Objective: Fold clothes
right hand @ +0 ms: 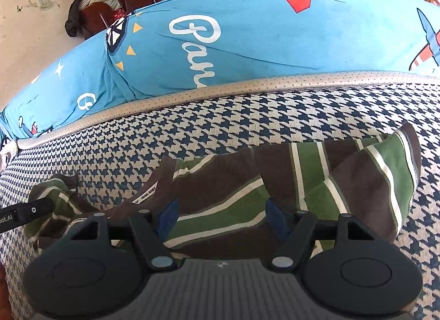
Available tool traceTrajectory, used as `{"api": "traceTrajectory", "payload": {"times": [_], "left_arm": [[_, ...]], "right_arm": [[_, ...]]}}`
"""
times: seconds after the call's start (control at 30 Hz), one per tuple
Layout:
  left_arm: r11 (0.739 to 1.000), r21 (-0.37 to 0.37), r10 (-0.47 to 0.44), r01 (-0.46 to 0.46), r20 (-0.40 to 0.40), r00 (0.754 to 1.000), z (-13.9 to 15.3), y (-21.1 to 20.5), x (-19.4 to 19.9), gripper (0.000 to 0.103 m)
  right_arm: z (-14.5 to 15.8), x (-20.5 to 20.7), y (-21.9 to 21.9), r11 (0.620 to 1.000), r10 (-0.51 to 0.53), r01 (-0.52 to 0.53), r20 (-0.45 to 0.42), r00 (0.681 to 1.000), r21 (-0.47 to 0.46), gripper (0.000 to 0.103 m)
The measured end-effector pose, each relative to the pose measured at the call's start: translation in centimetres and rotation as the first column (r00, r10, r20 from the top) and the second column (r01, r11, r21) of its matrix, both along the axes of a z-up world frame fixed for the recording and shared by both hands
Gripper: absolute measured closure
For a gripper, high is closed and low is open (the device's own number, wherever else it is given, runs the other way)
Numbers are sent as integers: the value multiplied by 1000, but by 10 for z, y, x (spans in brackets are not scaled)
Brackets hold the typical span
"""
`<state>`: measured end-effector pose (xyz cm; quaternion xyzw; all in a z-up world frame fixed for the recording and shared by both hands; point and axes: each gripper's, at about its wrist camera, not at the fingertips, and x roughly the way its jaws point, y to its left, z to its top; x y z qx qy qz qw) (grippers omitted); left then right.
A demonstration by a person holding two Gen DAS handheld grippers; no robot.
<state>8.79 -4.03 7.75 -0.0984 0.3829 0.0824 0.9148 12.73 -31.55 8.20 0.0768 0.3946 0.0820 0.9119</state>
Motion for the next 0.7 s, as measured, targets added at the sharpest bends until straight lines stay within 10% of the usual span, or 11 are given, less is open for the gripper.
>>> {"api": "traceTrajectory", "payload": {"times": [0.53,0.7], "left_arm": [[999,-41,7,-8,-25,1000,0,4,10,17],[999,-42,5,-6,-32,999,1,3,13,17]], "right_arm": [[-16,33,10,994,68,-63,58,996,-88,27],[-18,37,15,985,82,-71,71,994,-155,47]]}}
